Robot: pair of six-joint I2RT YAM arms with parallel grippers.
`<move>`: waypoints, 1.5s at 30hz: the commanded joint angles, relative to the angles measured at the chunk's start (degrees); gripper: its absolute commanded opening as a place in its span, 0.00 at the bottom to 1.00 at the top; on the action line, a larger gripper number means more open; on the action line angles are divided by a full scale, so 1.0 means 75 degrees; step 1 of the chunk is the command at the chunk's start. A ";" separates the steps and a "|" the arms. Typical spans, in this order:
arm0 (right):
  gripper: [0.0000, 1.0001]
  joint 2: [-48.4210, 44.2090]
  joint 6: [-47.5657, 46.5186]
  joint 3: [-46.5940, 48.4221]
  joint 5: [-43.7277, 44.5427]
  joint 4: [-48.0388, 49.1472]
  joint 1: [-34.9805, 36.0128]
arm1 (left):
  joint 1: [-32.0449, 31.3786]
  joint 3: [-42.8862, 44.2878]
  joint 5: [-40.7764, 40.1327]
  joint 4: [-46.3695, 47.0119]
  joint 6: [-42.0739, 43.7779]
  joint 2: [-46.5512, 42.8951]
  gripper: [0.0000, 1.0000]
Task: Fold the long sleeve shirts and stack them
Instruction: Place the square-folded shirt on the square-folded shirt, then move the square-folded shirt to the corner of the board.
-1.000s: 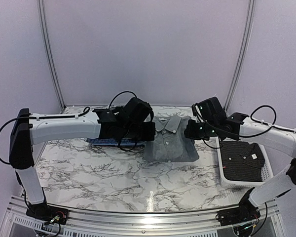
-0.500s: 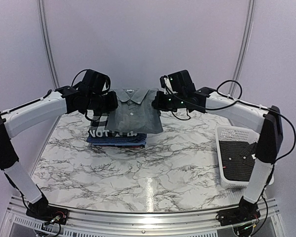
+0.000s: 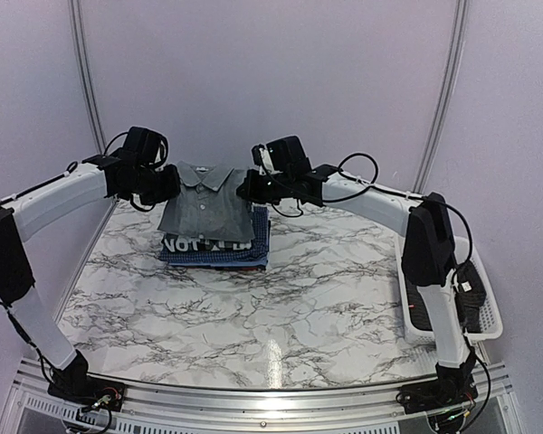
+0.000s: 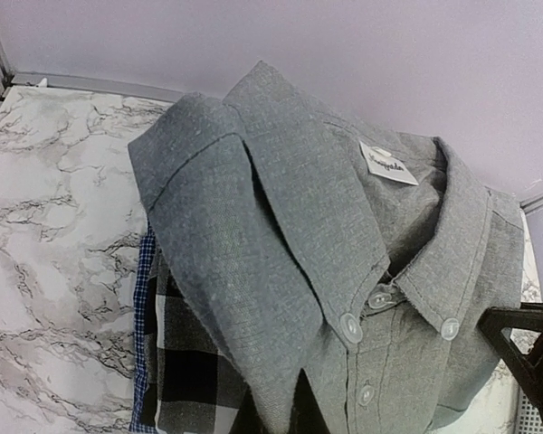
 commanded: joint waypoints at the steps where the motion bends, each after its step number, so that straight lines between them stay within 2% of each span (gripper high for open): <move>1: 0.00 0.0029 0.0279 0.0583 -0.0415 0.0237 0.0103 | 0.0292 -0.0149 0.0301 0.0001 0.0124 0.0106 0.00; 9: 0.00 0.0253 0.0346 0.0475 -0.0292 0.0092 0.0096 | 0.0608 -0.0189 0.0507 0.0010 0.0155 0.0613 0.00; 16: 0.00 0.0338 0.0310 -0.0161 -0.0250 0.0239 -0.0170 | 0.0757 0.0002 0.0611 0.0025 0.0372 0.1377 0.00; 19: 0.09 0.0225 0.0215 -0.0590 -0.0213 0.0335 -0.0297 | 0.0858 0.0020 0.0599 0.0034 0.0337 0.1644 0.00; 22: 0.13 0.0060 0.0119 -0.0875 -0.0140 0.0326 -0.0383 | 0.0921 0.0069 0.0547 0.0052 0.0340 0.1744 0.11; 26: 0.22 -0.0214 -0.0135 -0.0984 0.0129 0.0144 -0.0436 | 0.0954 0.0195 0.0437 0.0051 0.0374 0.1647 0.34; 29: 0.34 -0.0501 -0.0370 -0.1003 0.0394 -0.0086 -0.0410 | 0.0962 0.0351 0.0372 0.0040 0.0491 0.1497 0.41; 31: 0.37 -0.0724 -0.0521 -0.1020 0.0590 -0.0251 -0.0349 | 0.0966 0.0421 0.0328 0.0035 0.0579 0.1360 0.44; 34: 0.36 -0.1128 -0.0635 -0.1096 0.0744 -0.0305 -0.0173 | 0.0964 0.0465 0.0222 -0.0030 0.0666 0.1140 0.45; 38: 0.27 -0.1586 -0.0675 -0.1378 0.0518 -0.0001 0.0168 | 0.0964 0.0363 0.0063 -0.0107 0.0723 0.0767 0.45; 45: 0.16 -0.1072 -0.0252 -0.1642 -0.0866 0.0900 0.0415 | 0.0837 0.0046 0.0307 -0.0101 0.0742 0.0166 0.45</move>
